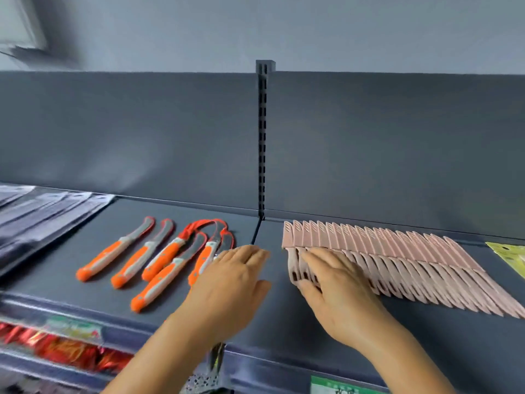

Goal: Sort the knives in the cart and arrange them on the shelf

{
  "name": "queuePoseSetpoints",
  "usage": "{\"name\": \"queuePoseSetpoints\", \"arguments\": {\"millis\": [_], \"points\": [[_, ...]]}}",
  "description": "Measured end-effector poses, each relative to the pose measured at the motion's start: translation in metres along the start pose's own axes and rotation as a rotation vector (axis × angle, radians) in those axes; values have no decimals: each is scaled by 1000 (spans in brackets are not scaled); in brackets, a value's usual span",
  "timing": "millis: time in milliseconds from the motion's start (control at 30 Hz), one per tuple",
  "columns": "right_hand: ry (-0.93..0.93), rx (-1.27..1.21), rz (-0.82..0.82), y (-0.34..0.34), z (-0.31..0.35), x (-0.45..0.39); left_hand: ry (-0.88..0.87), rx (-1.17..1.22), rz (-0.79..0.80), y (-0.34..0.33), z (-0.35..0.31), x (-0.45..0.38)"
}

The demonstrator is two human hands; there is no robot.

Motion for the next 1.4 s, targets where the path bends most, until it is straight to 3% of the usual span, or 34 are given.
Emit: {"name": "queuePoseSetpoints", "arguments": {"millis": [267, 500, 767, 933, 1100, 1400], "points": [[217, -45, 106, -43, 90, -22, 201, 7, -104, 19, 93, 61], [251, -79, 99, -64, 164, -41, 275, 9, -130, 31, 170, 88], [165, -17, 63, -96, 244, -74, 152, 122, 43, 18, 243, 89], [68, 73, 122, -118, 262, -92, 5, 188, 175, 10, 259, 86], [-29, 73, 131, -122, 271, -106, -81, 165, 155, 12, 267, 73], [-67, 39, 164, -130, 276, -130, -44, 135, 247, -3, 284, 50]]}}
Point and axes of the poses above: each hand's wrist, its own x-axis away from the middle knuckle, its own y-axis out of the back of the hand, z = x × y, the point moved 6 cm from there along -x, towards the middle knuckle
